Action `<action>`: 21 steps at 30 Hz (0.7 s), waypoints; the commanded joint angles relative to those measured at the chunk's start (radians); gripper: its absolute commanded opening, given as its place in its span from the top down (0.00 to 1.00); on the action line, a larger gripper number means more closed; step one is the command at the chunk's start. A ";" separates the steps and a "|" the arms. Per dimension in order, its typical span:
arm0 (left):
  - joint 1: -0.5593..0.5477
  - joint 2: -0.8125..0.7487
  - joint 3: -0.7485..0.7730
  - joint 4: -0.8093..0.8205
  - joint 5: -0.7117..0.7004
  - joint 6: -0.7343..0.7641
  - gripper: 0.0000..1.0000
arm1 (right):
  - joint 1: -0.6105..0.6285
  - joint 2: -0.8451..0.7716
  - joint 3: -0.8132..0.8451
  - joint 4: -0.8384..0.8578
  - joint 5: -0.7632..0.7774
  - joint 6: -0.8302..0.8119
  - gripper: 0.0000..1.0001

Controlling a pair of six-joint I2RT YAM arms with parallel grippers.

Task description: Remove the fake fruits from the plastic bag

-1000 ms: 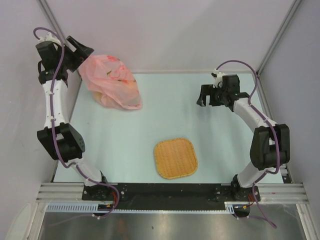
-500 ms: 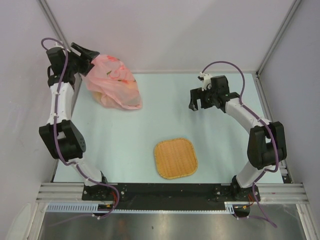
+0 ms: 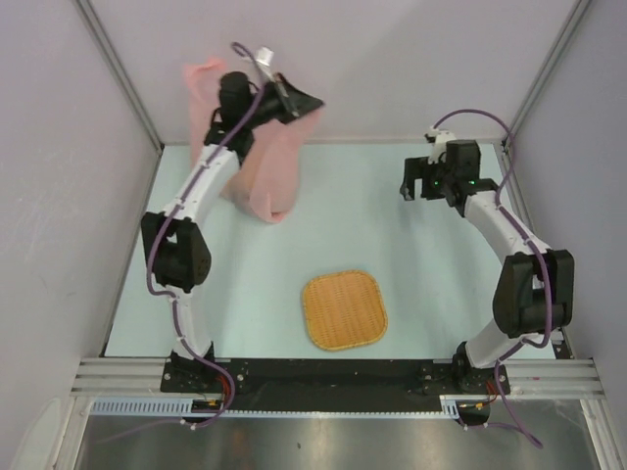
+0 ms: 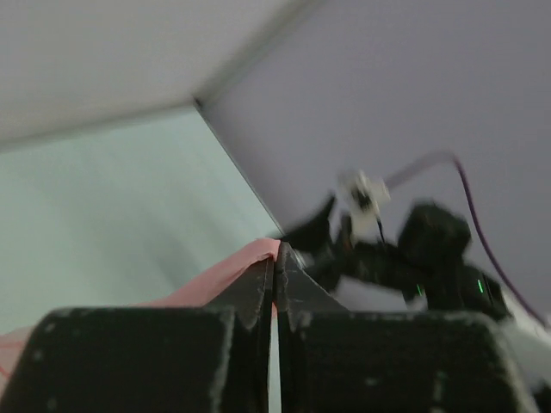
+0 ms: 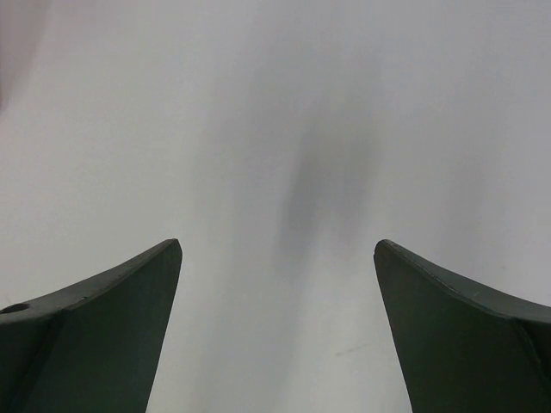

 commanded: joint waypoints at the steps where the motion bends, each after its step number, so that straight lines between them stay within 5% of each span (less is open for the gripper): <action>1: -0.159 -0.110 -0.085 -0.096 0.291 0.068 1.00 | -0.047 -0.117 0.040 0.054 0.011 -0.014 0.00; 5: -0.207 -0.254 -0.162 -0.510 0.283 0.390 1.00 | -0.070 -0.193 0.040 0.028 -0.038 -0.054 0.00; 9: -0.145 -0.458 -0.500 -0.533 0.168 0.499 1.00 | -0.072 -0.209 0.040 0.032 -0.072 -0.064 0.01; 13: -0.038 -0.546 -0.596 -0.636 -0.002 0.616 1.00 | -0.047 -0.161 0.096 0.079 -0.125 -0.037 0.00; 17: 0.129 -0.610 -0.684 -0.662 -0.001 0.575 1.00 | 0.066 -0.062 0.207 0.142 -0.086 -0.064 0.00; 21: 0.158 -0.669 -0.767 -0.632 0.029 0.561 1.00 | 0.202 0.096 0.363 0.211 0.035 -0.133 0.00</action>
